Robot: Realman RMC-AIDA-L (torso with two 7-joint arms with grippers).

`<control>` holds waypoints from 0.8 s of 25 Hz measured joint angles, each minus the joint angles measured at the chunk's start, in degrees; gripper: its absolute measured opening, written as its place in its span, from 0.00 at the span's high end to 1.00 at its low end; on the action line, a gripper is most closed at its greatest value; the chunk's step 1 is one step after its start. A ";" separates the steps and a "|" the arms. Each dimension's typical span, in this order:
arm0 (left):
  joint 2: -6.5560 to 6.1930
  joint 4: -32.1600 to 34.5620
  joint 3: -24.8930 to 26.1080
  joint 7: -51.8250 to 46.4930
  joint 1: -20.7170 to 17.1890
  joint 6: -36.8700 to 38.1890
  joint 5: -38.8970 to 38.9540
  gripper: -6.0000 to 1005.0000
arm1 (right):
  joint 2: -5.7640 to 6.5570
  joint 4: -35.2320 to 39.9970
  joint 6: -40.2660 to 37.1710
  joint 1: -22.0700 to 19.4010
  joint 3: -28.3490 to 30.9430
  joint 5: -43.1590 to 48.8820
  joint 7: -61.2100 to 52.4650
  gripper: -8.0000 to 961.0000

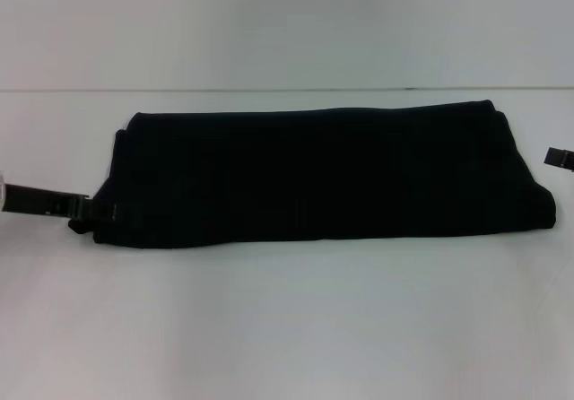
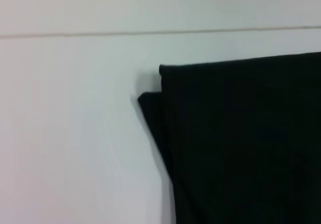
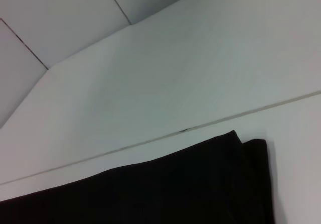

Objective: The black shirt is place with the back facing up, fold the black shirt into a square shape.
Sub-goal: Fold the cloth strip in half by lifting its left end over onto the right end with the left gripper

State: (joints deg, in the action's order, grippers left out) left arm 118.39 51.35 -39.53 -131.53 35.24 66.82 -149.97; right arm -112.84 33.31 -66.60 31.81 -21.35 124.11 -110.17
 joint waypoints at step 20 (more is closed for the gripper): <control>0.20 -2.18 -0.32 -1.05 0.92 2.89 0.01 0.12 | -0.18 -0.09 0.17 -0.27 0.00 -0.01 -0.04 0.29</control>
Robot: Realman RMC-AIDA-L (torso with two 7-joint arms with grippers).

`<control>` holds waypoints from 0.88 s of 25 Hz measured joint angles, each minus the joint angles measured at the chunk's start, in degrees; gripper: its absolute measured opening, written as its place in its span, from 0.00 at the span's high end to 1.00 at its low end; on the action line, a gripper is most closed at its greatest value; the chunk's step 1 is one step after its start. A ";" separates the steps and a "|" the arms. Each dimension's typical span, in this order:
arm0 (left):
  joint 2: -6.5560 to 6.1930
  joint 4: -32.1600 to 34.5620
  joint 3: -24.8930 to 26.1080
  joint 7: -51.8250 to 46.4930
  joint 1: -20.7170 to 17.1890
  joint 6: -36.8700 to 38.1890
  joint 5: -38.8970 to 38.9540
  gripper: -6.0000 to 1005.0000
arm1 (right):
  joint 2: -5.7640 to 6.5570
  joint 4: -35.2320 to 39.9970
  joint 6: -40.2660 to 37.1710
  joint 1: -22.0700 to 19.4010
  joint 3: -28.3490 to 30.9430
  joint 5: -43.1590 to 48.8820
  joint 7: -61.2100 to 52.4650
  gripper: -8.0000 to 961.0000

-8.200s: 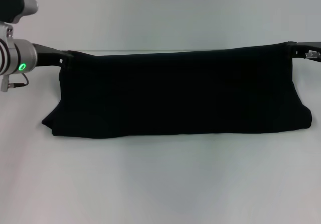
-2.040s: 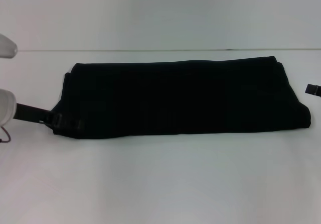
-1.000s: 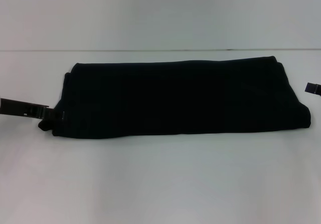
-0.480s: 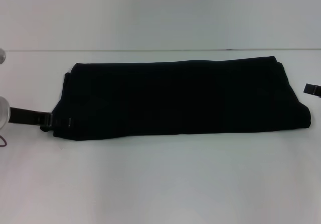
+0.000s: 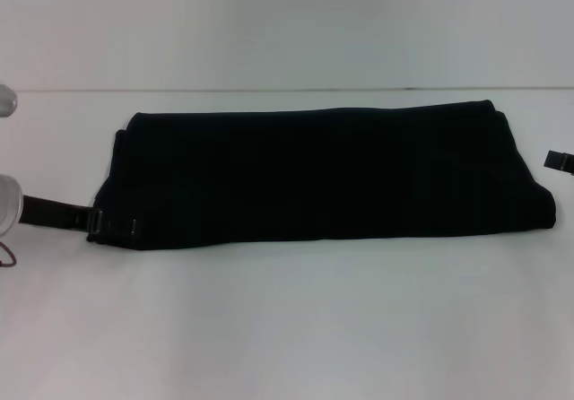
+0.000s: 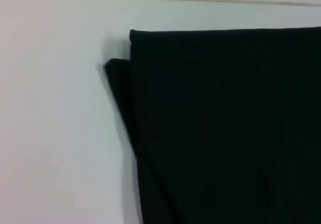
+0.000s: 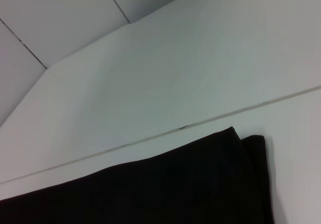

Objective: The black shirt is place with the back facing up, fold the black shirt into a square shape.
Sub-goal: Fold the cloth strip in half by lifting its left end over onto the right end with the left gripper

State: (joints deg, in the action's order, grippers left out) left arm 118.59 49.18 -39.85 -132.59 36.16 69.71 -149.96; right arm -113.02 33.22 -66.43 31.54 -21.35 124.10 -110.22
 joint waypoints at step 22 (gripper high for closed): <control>-0.29 1.66 -0.24 0.43 0.42 0.14 -0.07 0.12 | -0.08 0.00 0.06 0.01 0.00 0.00 0.01 0.29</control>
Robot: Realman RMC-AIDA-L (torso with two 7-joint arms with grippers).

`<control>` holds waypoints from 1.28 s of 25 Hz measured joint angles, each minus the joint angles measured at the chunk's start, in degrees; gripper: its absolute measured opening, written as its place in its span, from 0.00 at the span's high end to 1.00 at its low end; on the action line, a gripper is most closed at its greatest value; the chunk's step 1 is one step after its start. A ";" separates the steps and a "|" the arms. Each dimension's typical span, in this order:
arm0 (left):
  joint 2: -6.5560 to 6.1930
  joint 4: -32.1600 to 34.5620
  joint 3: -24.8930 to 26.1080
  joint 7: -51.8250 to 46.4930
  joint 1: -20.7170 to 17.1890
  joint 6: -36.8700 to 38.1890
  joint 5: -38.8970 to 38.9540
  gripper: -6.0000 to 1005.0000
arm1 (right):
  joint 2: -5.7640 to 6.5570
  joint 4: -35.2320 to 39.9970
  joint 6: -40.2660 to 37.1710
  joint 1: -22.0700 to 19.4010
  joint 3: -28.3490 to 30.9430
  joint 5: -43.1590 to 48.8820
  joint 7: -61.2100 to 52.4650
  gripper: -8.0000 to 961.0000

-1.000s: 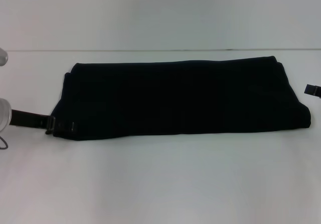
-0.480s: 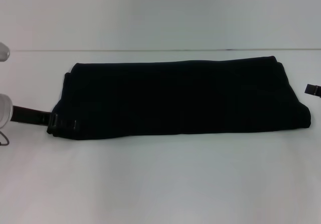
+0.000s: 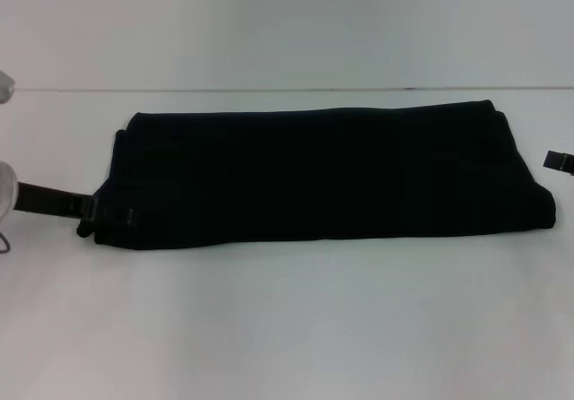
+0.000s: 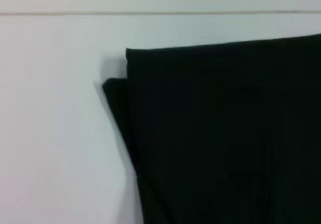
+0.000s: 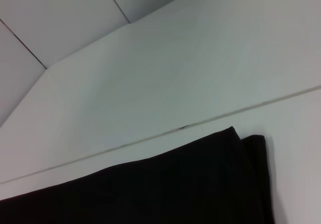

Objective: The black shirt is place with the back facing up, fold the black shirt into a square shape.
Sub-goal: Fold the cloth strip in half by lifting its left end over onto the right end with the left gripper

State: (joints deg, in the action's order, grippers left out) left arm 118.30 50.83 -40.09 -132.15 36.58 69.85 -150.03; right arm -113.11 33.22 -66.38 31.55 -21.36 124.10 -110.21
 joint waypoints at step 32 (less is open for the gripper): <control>0.61 -1.20 -0.62 -0.02 -0.30 0.59 0.39 0.13 | 0.00 0.00 -0.70 -0.36 0.00 0.00 -0.10 0.29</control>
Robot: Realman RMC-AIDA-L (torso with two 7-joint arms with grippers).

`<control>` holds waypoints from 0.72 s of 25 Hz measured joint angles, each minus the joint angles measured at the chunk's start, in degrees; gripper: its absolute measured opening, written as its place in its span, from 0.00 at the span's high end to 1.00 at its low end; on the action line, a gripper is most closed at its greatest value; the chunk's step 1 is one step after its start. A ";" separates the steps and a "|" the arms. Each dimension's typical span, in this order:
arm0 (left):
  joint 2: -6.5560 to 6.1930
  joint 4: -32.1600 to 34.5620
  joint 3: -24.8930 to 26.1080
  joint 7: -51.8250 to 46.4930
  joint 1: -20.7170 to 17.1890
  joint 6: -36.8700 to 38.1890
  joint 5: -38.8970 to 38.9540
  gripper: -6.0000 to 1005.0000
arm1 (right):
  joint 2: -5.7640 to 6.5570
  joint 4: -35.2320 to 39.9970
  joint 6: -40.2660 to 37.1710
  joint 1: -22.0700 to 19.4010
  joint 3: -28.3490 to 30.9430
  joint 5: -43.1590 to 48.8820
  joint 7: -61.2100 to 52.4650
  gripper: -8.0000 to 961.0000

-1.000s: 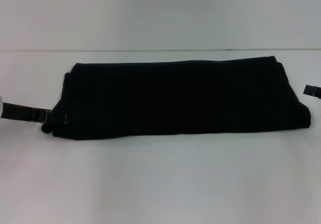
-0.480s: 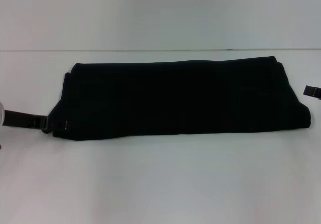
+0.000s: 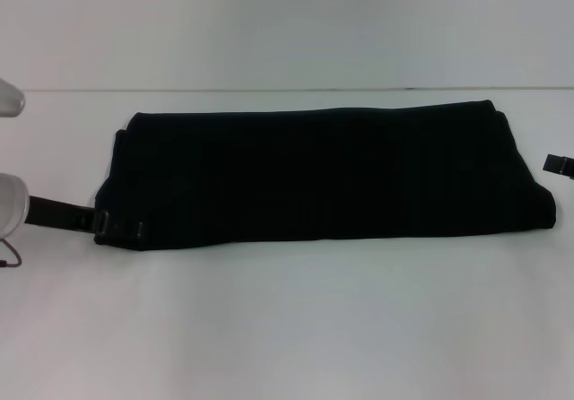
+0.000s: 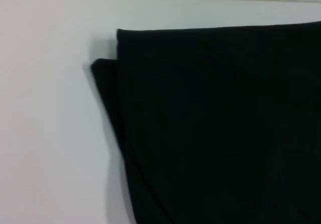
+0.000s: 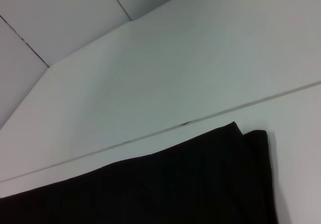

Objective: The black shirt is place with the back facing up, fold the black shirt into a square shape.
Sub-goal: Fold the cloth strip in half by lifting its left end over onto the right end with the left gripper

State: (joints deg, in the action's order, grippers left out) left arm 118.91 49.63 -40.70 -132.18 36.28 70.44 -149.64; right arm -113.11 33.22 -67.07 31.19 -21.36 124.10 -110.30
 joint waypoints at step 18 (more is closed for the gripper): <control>0.31 0.09 0.01 0.82 1.58 3.12 1.18 0.15 | 0.01 0.00 0.02 -0.18 0.00 0.00 0.00 0.29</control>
State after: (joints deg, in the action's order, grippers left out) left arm 119.21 49.72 -40.69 -131.36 37.86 73.56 -148.46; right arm -113.10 33.22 -67.05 31.01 -21.36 124.10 -110.30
